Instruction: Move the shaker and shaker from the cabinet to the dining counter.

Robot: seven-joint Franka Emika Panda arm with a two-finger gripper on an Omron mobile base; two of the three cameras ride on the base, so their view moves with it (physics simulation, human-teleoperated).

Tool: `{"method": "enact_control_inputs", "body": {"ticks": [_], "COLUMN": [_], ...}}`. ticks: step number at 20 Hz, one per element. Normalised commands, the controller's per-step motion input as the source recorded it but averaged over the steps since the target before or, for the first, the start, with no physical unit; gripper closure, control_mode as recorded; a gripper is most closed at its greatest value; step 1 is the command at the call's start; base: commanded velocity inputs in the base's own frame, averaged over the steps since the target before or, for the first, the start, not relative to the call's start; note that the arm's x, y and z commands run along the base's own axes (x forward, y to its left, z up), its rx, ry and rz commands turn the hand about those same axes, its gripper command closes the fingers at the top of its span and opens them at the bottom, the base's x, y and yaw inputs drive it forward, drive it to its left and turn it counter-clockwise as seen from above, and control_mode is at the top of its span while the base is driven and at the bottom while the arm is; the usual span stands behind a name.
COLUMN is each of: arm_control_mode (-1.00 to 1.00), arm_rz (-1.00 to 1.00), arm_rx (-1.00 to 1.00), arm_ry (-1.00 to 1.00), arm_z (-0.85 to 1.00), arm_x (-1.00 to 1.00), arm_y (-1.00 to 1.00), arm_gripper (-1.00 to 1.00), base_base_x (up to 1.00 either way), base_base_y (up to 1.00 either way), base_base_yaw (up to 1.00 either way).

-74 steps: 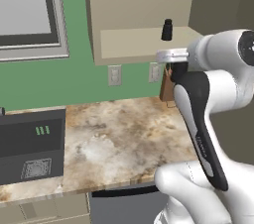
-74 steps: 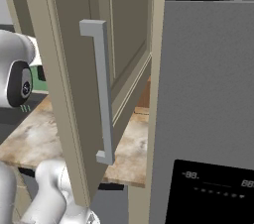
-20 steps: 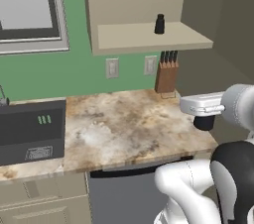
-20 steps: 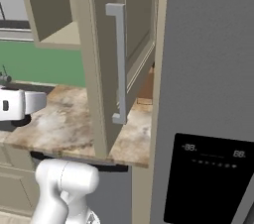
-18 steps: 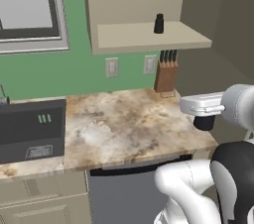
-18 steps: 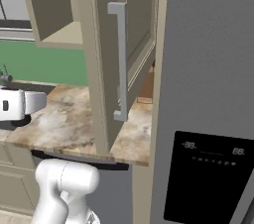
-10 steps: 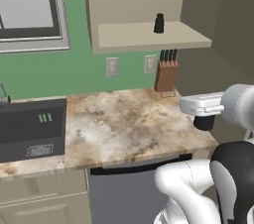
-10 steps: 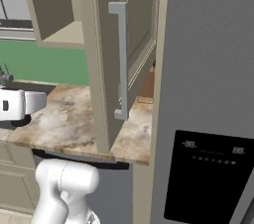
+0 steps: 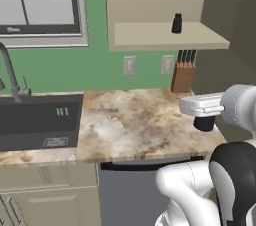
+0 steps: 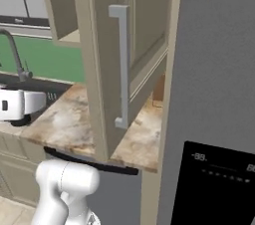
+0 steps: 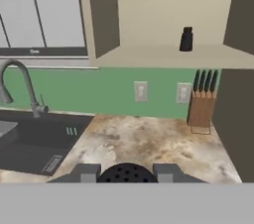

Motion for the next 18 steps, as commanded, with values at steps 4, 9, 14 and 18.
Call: {"method": "enact_control_inputs", "body": {"ticks": [4,9,14,18], "arm_control_mode": [1.00,1.00,1.00,1.00], "arm_rz": [0.00,0.00,0.00,0.00], "arm_rx": [0.00,0.00,0.00,0.00], "arm_ry": [0.00,0.00,0.00,0.00], "arm_z": [0.00,0.00,0.00,0.00], "arm_x": [0.00,0.00,0.00,0.00], "arm_y": [0.00,0.00,0.00,0.00], "arm_gripper": [1.00,1.00,1.00,1.00], "base_base_x": [0.00,0.00,0.00,0.00], "base_base_y": [0.00,0.05,0.25,0.34], "base_base_yaw": [0.48,0.47,0.37,0.35]}}
